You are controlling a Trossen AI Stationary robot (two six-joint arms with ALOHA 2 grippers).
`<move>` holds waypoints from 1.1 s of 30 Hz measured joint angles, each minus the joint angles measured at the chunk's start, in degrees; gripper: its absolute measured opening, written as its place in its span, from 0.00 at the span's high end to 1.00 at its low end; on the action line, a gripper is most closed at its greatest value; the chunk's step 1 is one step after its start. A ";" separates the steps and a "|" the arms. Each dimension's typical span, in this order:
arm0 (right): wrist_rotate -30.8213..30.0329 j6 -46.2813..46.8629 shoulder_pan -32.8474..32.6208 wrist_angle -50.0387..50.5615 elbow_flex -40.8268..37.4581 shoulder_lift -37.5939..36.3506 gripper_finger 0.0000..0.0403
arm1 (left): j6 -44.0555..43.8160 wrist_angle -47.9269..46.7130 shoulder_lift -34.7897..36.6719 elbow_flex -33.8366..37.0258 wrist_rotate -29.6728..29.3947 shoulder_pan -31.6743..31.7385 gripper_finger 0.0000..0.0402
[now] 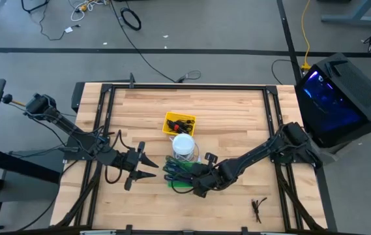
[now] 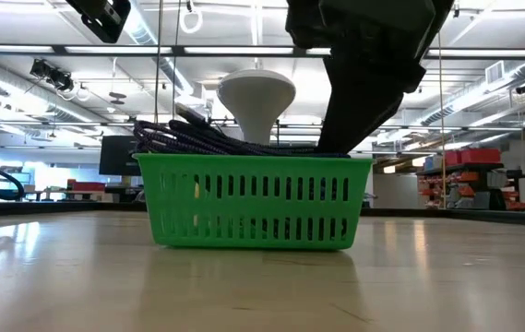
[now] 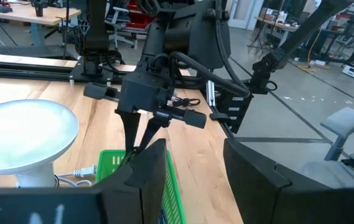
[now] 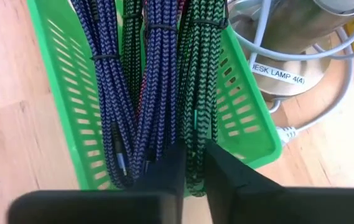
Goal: Pick & Place USB Port
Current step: Put the green and black USB cable into the green bin, then put the black USB cable into the yellow bin
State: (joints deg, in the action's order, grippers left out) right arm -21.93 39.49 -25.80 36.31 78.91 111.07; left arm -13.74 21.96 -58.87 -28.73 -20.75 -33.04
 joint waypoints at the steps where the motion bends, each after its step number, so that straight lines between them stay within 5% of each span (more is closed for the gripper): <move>1: -0.16 0.01 0.00 -0.24 -0.01 -0.06 0.84 | 0.00 0.00 0.00 0.00 0.01 0.00 0.59; 12: -1.66 -1.13 0.24 0.78 -0.01 -2.01 0.55 | -0.01 -0.02 0.00 -0.02 0.00 0.00 0.59; 18: -0.82 -2.63 0.05 2.84 -0.01 -6.86 0.56 | -0.05 -0.09 0.00 -0.02 0.00 0.00 0.59; 23: 10.06 -0.49 -2.52 8.43 0.01 -10.27 0.61 | -0.24 -0.56 0.00 -0.02 0.00 0.02 0.59; 28: 19.70 9.05 -8.62 16.27 0.01 -10.98 0.63 | -0.24 -0.51 0.00 -0.02 0.00 0.02 0.59; 33: 21.57 21.91 -16.68 21.89 0.01 -10.96 0.63 | -0.63 -0.48 0.00 -0.02 0.00 0.01 0.59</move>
State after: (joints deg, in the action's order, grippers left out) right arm -0.35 61.40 -42.48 58.20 78.91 100.12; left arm -14.37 21.47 -58.87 -28.75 -20.75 -33.03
